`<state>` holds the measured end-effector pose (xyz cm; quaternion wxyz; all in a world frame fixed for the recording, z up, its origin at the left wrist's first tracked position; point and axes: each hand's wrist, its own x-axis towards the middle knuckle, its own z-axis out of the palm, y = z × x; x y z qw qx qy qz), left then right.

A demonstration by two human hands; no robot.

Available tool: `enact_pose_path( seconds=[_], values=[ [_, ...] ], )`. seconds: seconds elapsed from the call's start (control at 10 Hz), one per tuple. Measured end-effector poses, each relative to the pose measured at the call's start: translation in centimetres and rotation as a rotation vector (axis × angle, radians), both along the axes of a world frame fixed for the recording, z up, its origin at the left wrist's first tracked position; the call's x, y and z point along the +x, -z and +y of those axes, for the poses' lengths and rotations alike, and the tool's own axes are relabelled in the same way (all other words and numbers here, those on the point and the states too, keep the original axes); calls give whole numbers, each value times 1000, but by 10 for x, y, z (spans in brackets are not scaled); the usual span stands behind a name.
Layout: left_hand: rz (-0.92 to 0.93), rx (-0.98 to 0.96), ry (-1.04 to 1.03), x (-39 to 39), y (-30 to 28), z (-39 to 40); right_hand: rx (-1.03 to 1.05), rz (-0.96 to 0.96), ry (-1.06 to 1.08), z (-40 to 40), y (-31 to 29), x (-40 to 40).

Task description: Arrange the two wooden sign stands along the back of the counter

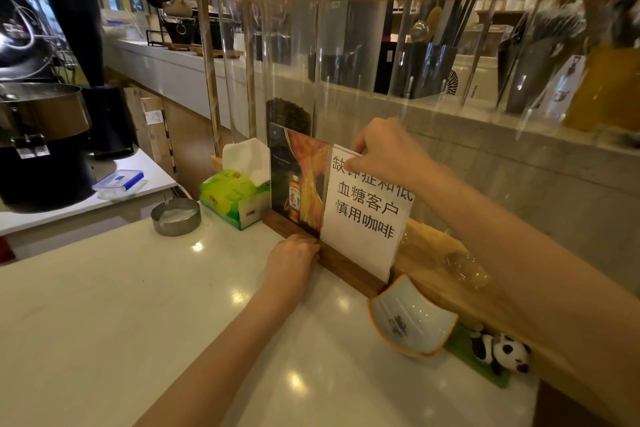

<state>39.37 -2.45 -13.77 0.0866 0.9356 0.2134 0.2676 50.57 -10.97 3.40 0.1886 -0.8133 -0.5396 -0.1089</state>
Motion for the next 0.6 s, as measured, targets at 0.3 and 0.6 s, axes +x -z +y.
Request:
enact_pose_path(
  seconds=[0.3,0.6],
  values=[
    [370,-292,50,-31,-40,6,-30,0,-43,1,6,-10],
    [-374,-444,9,-136,-84,7,596,420,-419,-15,27,-113]
  ],
)
